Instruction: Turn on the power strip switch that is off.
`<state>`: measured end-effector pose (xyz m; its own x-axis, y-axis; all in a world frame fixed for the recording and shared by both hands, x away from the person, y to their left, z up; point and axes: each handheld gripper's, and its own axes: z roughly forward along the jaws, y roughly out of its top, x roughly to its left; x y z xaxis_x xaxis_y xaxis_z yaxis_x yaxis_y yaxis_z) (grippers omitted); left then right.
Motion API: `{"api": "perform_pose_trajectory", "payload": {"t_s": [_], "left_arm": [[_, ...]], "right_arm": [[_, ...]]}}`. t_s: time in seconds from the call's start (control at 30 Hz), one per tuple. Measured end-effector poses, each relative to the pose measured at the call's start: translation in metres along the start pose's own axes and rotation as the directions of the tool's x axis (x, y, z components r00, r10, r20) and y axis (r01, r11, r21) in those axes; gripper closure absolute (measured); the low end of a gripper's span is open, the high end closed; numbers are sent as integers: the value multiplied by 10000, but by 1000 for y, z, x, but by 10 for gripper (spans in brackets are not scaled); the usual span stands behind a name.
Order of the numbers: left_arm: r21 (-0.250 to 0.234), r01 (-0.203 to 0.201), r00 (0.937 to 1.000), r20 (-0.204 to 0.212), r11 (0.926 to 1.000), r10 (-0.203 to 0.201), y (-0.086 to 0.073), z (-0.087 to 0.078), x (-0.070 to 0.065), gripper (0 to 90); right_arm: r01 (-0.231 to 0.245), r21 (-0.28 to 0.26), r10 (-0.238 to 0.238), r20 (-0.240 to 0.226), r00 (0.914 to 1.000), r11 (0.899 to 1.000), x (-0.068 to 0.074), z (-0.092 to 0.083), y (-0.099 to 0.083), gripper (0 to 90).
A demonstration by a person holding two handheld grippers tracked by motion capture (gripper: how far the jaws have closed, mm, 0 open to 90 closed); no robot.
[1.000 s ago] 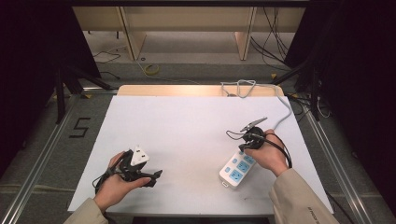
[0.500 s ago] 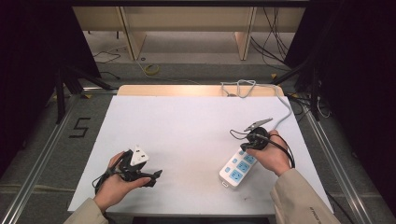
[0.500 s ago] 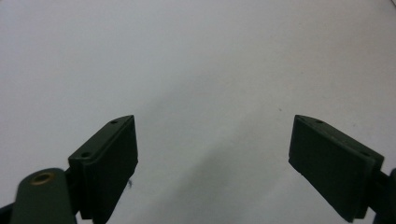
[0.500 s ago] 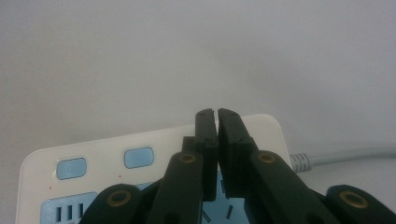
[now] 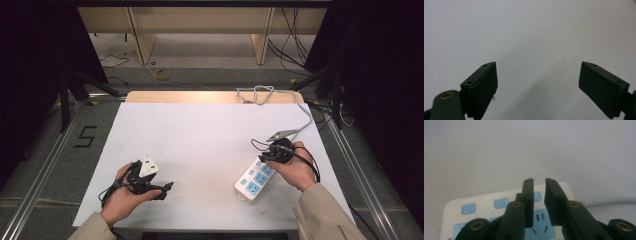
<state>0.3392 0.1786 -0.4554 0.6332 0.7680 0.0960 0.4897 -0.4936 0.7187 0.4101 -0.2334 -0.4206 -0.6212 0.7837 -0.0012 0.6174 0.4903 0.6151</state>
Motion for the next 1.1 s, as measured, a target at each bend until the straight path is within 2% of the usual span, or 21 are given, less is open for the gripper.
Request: {"api": "perform_pose_trajectory", "payload": {"t_s": [0.5,1.1], "left_arm": [[6,75,10000,-14,10000,-75,0,0,0,151],[-21,127,9999,-53,9999,-127,0,0,1,151]], "right_arm": [[-36,-571,35,-20,10000,9984,1,-11,-15,682],[-416,-1092,427,73,9991,9931,-4,-26,-38,602]]}}
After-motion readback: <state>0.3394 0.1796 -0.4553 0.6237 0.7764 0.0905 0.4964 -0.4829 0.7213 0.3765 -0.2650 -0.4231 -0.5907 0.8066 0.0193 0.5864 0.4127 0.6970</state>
